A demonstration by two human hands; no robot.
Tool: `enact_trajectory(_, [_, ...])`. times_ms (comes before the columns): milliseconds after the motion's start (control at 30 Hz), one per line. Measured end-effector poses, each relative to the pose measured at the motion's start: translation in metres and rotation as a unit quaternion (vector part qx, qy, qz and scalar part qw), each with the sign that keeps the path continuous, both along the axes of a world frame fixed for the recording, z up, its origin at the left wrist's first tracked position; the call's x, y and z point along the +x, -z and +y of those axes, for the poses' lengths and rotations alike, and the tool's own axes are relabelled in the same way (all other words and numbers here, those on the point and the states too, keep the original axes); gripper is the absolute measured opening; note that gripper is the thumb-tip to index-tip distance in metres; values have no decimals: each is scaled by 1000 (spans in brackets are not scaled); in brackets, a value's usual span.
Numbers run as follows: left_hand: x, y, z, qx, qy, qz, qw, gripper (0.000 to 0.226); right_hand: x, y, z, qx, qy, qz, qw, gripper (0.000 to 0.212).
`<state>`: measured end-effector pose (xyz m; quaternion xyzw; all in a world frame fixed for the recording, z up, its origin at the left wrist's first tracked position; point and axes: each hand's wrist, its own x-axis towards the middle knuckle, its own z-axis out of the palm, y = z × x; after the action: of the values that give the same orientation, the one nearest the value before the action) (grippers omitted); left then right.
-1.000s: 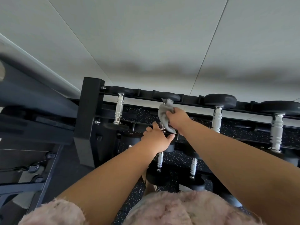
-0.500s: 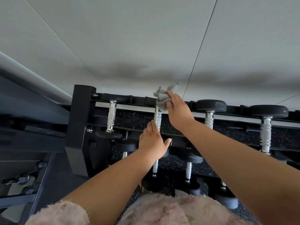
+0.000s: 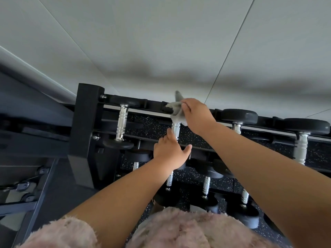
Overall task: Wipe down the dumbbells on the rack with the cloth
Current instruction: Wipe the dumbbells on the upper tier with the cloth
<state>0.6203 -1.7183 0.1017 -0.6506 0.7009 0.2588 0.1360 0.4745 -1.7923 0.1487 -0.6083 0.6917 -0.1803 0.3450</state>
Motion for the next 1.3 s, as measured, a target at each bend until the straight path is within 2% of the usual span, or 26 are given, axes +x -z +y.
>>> enact_trajectory(67, [-4, 1, -4, -8, -35, -2, 999, 102, 10, -5, -2, -26, -33, -34, 999, 29])
enact_trajectory(167, [-7, 1, -5, -24, -40, -14, 999, 94, 4, 1, -8, -25, -66, -16, 997, 28])
enact_trajectory(267, [-7, 1, -5, -30, -41, -7, 999, 91, -14, 12, -11, 23, -20, 0, 1000, 38])
enact_trajectory(367, [-7, 0, -6, -25, -47, -11, 999, 91, -13, 15, -13, 37, 15, 30, 999, 38])
enact_trajectory(467, [-8, -2, -6, -23, -52, -18, 998, 90, 8, 4, -23, 0, -43, 44, 998, 39])
enact_trajectory(600, [-9, -6, -6, -16, -64, -12, 998, 87, 19, -2, -34, -12, -93, 16, 995, 38])
enact_trajectory(700, [-9, -8, -6, -17, -67, -9, 998, 87, -1, 9, -37, 54, -61, 18, 997, 37])
enact_trajectory(767, [-9, -8, -6, -17, -66, -10, 998, 87, -11, 15, -37, 73, -25, 53, 996, 42])
enact_trajectory(867, [-9, -7, -6, -19, -64, -10, 998, 87, -4, 10, -31, 27, -17, 44, 999, 36])
enact_trajectory(933, [-8, -6, -6, -19, -66, -7, 998, 89, 14, 1, -30, -7, -56, 6, 998, 33])
enact_trajectory(1000, [-8, -6, -7, -18, -69, -2, 997, 89, 28, -1, -37, -36, -100, 23, 994, 31])
enact_trajectory(1100, [-8, -7, -7, -19, -67, -1, 998, 89, 27, 0, -53, 21, -145, 61, 987, 30])
enact_trajectory(1200, [-8, -8, -6, -17, -73, -2, 997, 89, 16, -1, -62, 117, -125, 26, 985, 44])
enact_trajectory(1300, [-8, -7, -6, -17, -74, -2, 997, 89, 9, -3, -62, 89, -56, 50, 993, 44])
